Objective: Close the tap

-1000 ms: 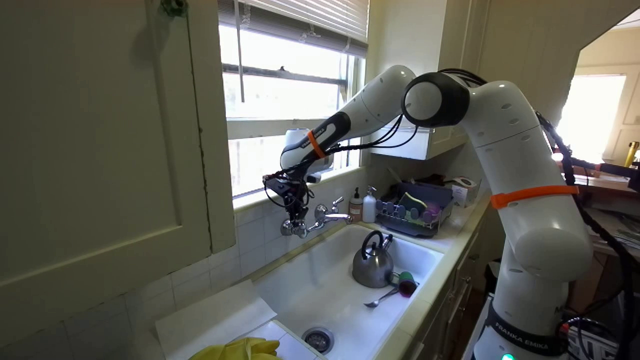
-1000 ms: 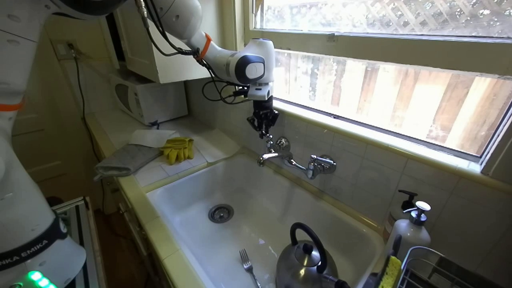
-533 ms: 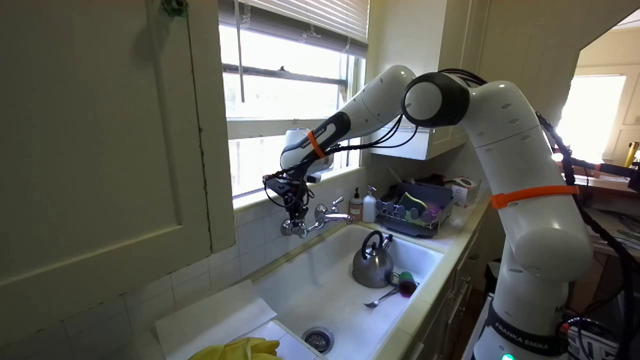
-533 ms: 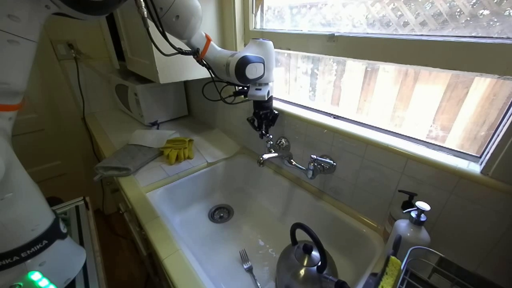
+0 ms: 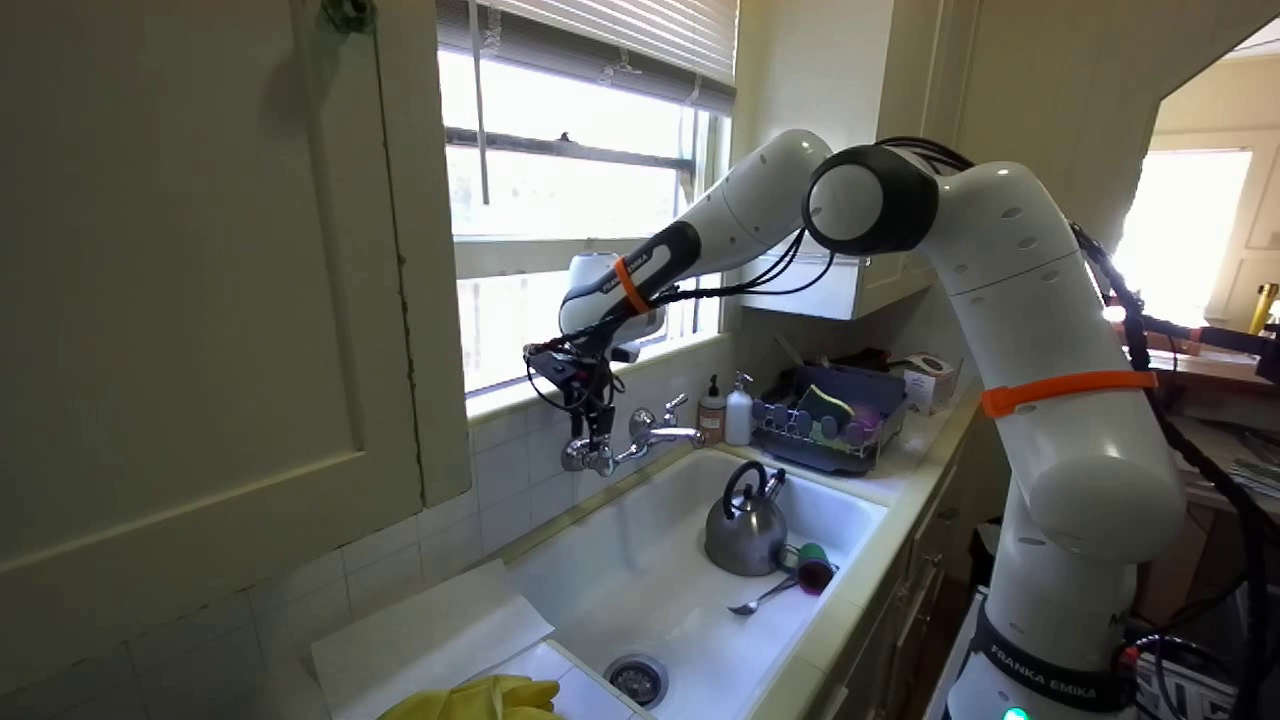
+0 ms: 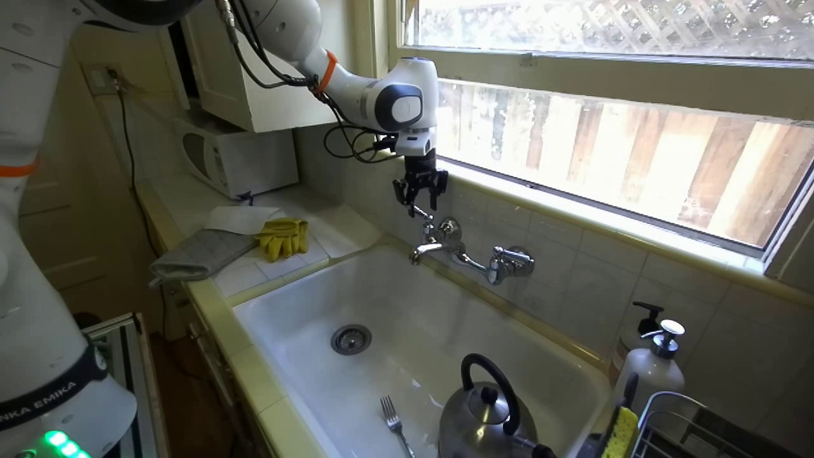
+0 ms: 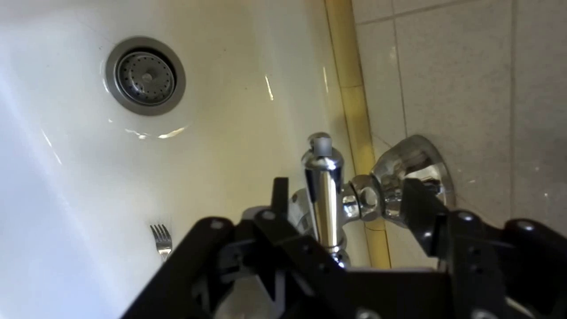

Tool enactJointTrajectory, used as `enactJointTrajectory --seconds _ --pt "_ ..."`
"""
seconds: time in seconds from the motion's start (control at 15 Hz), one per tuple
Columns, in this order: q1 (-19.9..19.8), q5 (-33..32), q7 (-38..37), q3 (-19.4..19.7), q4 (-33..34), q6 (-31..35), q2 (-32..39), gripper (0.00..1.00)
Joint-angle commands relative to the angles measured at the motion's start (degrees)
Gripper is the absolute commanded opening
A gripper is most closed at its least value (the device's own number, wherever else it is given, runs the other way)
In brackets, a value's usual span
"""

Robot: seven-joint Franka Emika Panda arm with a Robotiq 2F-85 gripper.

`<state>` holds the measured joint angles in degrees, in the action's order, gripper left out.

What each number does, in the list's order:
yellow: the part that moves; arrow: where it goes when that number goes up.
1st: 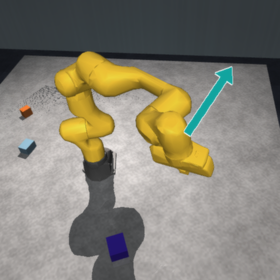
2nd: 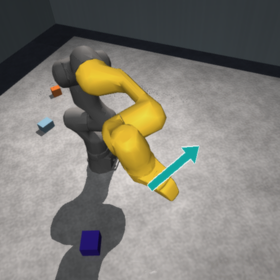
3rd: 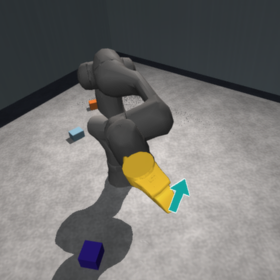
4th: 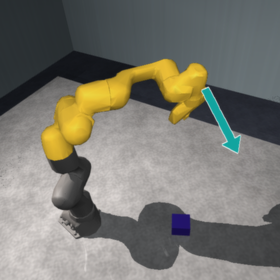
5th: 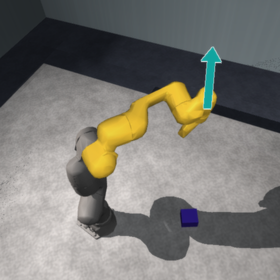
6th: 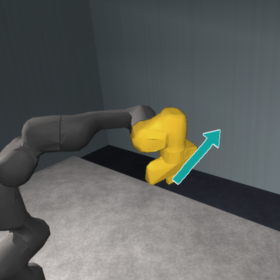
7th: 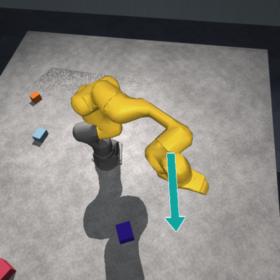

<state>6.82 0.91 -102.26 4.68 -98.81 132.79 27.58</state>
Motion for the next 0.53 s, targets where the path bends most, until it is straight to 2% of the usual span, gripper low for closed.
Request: enactJointTrajectory --seconds 0.0,0.47 --pt "0.57 -0.45 -2.12 0.45 0.74 0.96 0.8 1.0" --pt "0.56 -0.56 -2.06 0.47 0.0 0.06 -0.17 1.0"
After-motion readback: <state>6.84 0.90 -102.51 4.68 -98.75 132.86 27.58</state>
